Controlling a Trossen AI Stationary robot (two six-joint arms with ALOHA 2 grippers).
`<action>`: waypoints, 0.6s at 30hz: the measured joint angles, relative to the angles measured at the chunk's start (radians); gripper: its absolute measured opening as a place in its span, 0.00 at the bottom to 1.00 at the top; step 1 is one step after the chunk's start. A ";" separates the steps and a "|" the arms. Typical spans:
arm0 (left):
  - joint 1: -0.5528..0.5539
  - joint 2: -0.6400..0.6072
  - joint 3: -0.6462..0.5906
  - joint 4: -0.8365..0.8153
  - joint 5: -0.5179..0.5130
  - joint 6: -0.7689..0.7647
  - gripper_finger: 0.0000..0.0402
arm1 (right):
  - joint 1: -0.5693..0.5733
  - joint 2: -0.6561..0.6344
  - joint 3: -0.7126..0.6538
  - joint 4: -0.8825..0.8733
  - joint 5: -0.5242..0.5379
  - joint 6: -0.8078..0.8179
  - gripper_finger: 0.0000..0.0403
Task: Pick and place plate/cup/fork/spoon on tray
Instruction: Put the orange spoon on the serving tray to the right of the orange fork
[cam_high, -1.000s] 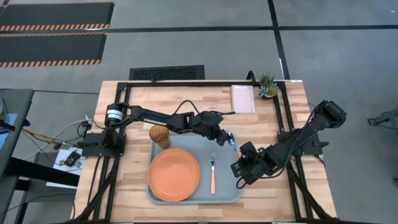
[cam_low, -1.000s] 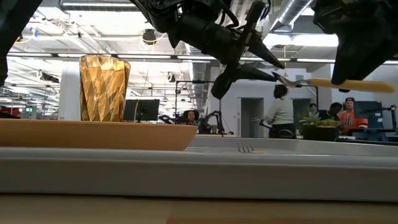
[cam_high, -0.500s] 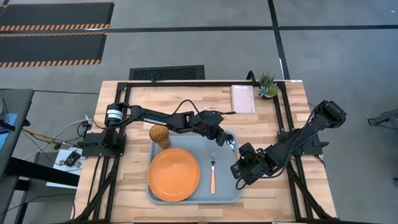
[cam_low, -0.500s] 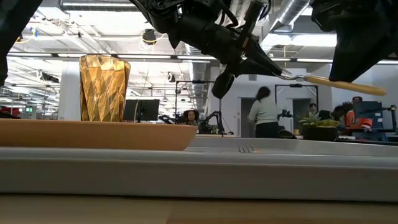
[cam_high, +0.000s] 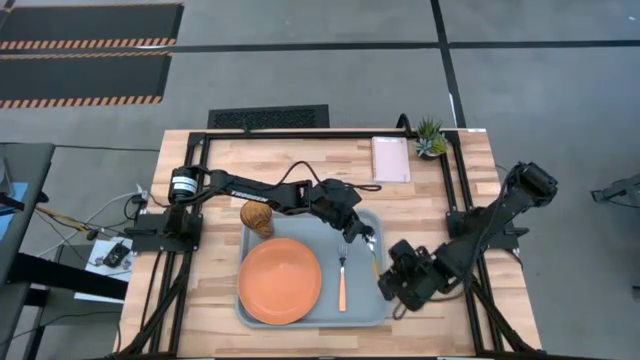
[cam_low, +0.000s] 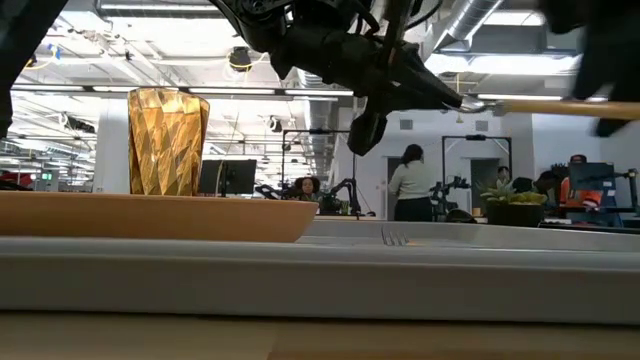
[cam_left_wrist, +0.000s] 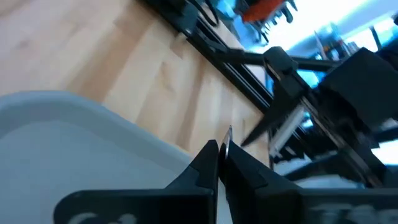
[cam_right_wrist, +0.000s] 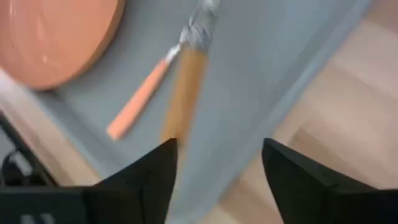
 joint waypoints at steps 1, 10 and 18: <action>0.000 0.000 0.000 0.000 0.015 0.008 0.00 | 0.023 0.000 0.000 -0.003 -0.001 0.021 0.65; -0.014 0.000 0.000 -0.006 0.025 0.119 0.00 | 0.215 0.000 0.000 -0.034 -0.001 0.277 0.69; -0.027 0.090 0.002 -0.001 0.093 0.183 0.00 | 0.248 0.000 0.000 -0.072 0.027 0.370 0.68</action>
